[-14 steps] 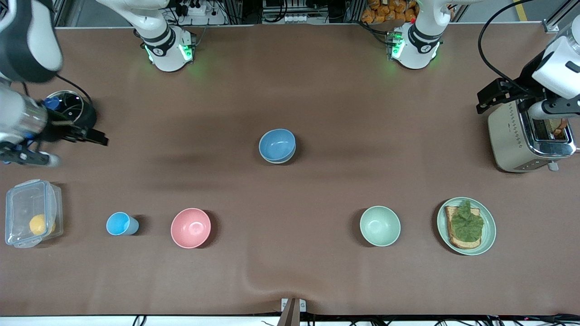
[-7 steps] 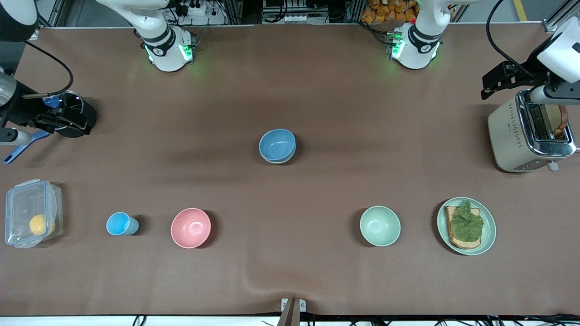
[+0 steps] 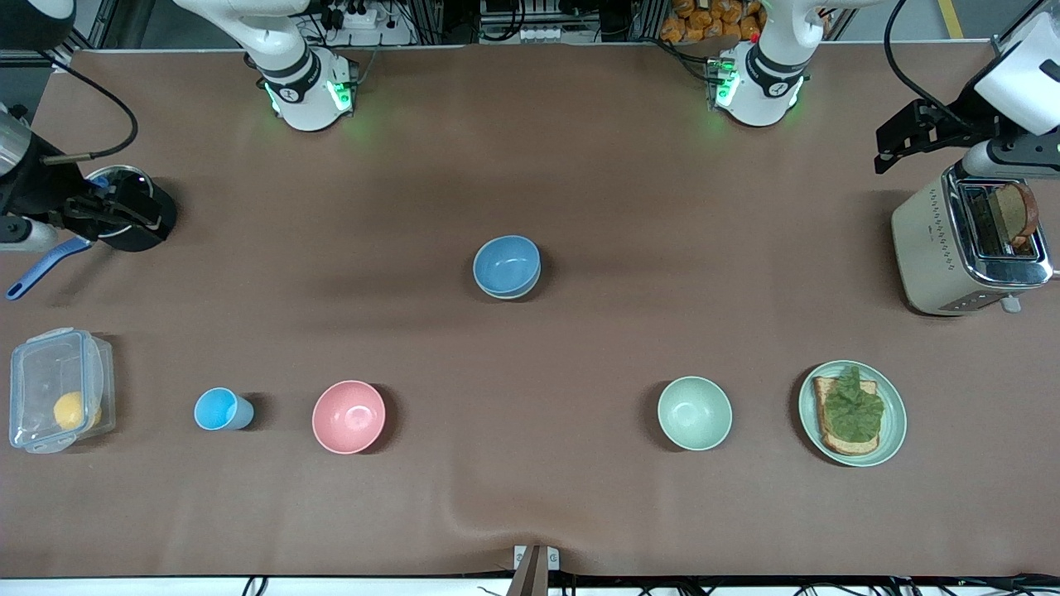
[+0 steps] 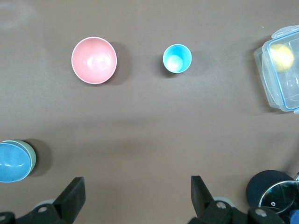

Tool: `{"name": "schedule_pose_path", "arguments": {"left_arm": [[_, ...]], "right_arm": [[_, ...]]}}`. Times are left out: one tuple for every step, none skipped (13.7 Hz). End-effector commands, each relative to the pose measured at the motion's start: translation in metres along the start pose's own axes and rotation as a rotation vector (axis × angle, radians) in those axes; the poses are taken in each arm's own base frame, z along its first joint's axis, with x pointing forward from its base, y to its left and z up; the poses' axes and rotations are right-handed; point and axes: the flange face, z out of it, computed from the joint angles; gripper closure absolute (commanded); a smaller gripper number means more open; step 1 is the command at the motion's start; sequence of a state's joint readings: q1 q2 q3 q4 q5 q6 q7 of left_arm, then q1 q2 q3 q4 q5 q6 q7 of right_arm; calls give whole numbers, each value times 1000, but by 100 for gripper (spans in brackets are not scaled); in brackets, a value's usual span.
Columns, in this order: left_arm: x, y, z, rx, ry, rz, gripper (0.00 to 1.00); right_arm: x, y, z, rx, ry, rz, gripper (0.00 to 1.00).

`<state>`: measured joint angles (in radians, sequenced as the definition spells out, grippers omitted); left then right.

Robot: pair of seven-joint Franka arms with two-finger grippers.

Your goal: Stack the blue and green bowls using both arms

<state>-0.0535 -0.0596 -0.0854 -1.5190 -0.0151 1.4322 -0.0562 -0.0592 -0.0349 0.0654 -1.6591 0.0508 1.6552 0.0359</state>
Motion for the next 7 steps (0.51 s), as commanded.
{"name": "schedule_pose_path", "arguments": {"left_arm": [[-3,-5,-4,1,20,2,0],[-3,-7,-4,1,18,-2,0],[-3,-8,-2,1,14,-3,0],[-3,-14,0,0,11,-14,0],[-3,-15,0,0,9,-15,0],[-3,-15,0,0,9,-15,0],[-3,-15,1,0,7,-17,0]], "right_arm": [[-5,-7,-5,-13,7,-19,0],[-5,-6,-5,-13,7,-17,0],[-5,-7,-5,-13,6,-19,0],[-6,-7,-8,-13,12,-19,0],[-6,-7,-9,-13,13,-19,0],[-7,-8,-10,-13,15,-21,0],[-6,-7,-10,-12,16,-19,0]]}}
